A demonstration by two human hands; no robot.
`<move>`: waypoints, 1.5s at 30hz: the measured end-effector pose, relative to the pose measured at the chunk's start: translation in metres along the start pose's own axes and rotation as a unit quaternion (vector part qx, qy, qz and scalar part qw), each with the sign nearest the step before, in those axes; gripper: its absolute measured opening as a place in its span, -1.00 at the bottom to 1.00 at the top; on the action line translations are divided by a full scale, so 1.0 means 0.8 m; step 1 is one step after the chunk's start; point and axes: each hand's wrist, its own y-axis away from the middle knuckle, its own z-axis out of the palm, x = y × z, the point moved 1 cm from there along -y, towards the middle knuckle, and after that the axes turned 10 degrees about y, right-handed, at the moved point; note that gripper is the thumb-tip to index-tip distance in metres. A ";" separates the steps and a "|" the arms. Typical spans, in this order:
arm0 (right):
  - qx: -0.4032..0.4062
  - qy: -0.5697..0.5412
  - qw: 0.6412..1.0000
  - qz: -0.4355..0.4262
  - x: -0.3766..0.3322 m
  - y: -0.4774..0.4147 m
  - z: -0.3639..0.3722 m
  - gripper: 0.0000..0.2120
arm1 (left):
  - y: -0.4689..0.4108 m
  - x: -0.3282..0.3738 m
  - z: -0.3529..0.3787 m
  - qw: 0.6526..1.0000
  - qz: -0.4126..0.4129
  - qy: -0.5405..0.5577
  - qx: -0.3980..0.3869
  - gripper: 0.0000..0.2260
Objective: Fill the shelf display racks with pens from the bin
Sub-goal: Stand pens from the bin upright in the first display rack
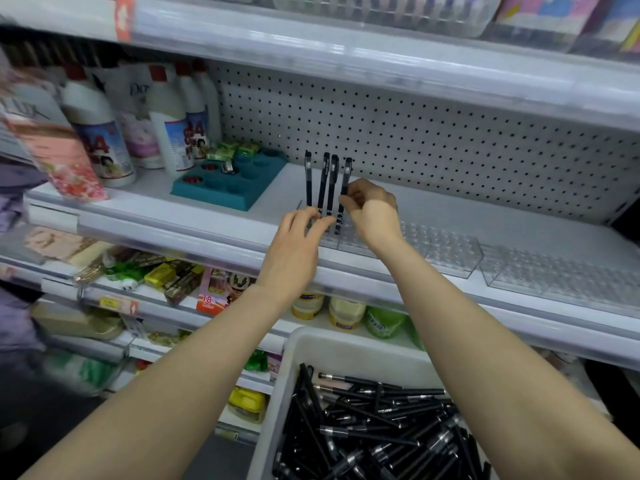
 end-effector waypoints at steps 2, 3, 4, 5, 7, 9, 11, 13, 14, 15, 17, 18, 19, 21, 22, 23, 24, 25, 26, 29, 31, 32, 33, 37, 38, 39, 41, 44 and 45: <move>-0.007 0.007 1.000 0.005 0.000 0.001 0.000 -0.82 | -0.001 0.001 -0.001 1.000 -0.005 0.004 -0.009 -0.40; -0.011 0.009 1.000 0.007 0.000 0.002 -0.001 -0.82 | -0.001 0.000 -0.003 1.000 -0.005 0.003 -0.016 -0.39; -0.014 0.011 1.000 0.008 0.001 0.003 -0.003 -0.81 | -0.002 0.000 -0.005 1.000 -0.003 0.004 -0.024 -0.38; -0.017 0.012 1.000 0.010 0.001 0.004 -0.006 -0.79 | -0.003 -0.001 -0.008 1.000 -0.001 0.006 -0.031 -0.37; -0.014 0.008 1.000 0.011 0.003 0.010 -0.014 -0.77 | -0.003 0.002 -0.015 0.999 -0.003 0.012 -0.035 -0.37; 0.002 0.008 1.000 -0.001 0.006 0.022 -0.026 -0.77 | 0.002 0.013 -0.022 1.000 -0.001 0.025 -0.019 -0.43; 0.018 0.012 1.000 -0.017 0.011 0.044 -0.038 -0.77 | 0.013 0.027 -0.027 0.999 0.006 0.048 -0.009 -0.53; 0.035 0.019 0.999 -0.030 0.019 0.075 -0.048 -0.80 | 0.031 0.039 -0.024 0.997 0.017 0.076 -0.008 -0.64; 0.044 0.021 0.998 -0.035 0.023 0.093 -0.050 -0.82 | 0.042 0.043 -0.019 0.996 0.024 0.089 -0.013 -0.68; 0.052 0.022 0.998 -0.037 0.029 0.113 -0.051 -0.84 | 0.055 0.047 -0.013 0.994 0.031 0.098 -0.024 -0.72; 0.062 0.023 0.997 -0.030 0.042 0.154 -0.045 -0.89 | 0.084 0.052 0.004 0.992 0.032 0.107 -0.058 -0.75; 0.058 0.023 0.998 -0.020 0.049 0.175 -0.040 -0.92 | 0.100 0.054 0.014 0.991 0.026 0.110 -0.076 -0.75; 0.048 0.024 0.999 -0.008 0.056 0.196 -0.034 -0.93 | 0.116 0.055 0.022 0.989 0.021 0.110 -0.092 -0.74; 0.007 0.029 0.999 0.014 0.067 0.234 -0.023 -0.94 | 0.143 0.056 0.034 0.986 0.013 0.101 -0.128 -0.71; -0.021 0.033 0.999 0.021 0.072 0.251 -0.017 -0.94 | 0.152 0.056 0.037 0.985 0.016 0.090 -0.148 -0.69; -0.051 0.040 0.998 0.025 0.077 0.267 -0.010 -0.93 | 0.156 0.056 0.039 0.984 0.021 0.077 -0.161 -0.66; -0.084 0.048 0.995 0.029 0.082 0.280 -0.003 -0.92 | 0.158 0.055 0.039 0.984 0.024 0.068 -0.166 -0.65; -0.116 0.065 0.991 0.030 0.088 0.293 0.003 -0.92 | 0.158 0.055 0.039 0.984 0.022 0.061 -0.167 -0.64; -0.149 0.091 0.984 0.027 0.092 0.304 0.008 -0.91 | 0.157 0.055 0.039 0.984 0.020 0.055 -0.169 -0.63; -0.236 0.169 0.957 -0.006 0.099 0.325 0.020 -0.85 | 0.159 0.059 0.038 0.982 0.025 0.032 -0.182 -0.56; -0.254 0.185 0.949 -0.022 0.097 0.327 0.023 -0.80 | 0.161 0.060 0.038 0.982 0.028 0.023 -0.187 -0.52; -0.260 0.192 0.946 -0.029 0.096 0.326 0.024 -0.79 | 0.161 0.060 0.037 0.981 0.029 0.019 -0.189 -0.50; -0.268 0.200 0.942 -0.034 0.095 0.325 0.026 -0.76 | 0.161 0.060 0.035 0.981 0.029 0.018 -0.191 -0.50; -0.310 0.212 0.926 -0.035 0.097 0.320 0.029 -0.69 | 0.160 0.060 0.034 0.980 0.021 0.024 -0.197 -0.49; -0.316 0.214 0.924 -0.032 0.097 0.318 0.027 -0.69 | 0.159 0.061 0.034 0.980 0.019 0.022 -0.199 -0.50; -0.321 0.213 0.922 -0.028 0.098 0.315 0.025 -0.71 | 0.159 0.061 0.034 0.979 0.018 0.021 -0.200 -0.50; -0.339 0.217 0.915 -0.024 0.098 0.308 0.020 -0.74 | 0.158 0.061 0.034 0.980 0.014 0.020 -0.199 -0.50; -0.379 0.221 0.898 -0.010 0.101 0.298 0.006 -0.79 | 0.158 0.060 0.035 0.980 0.014 0.020 -0.196 -0.49; -0.384 0.214 0.898 -0.005 0.103 0.295 0.001 -0.81 | 0.158 0.060 0.035 0.980 0.015 0.022 -0.195 -0.50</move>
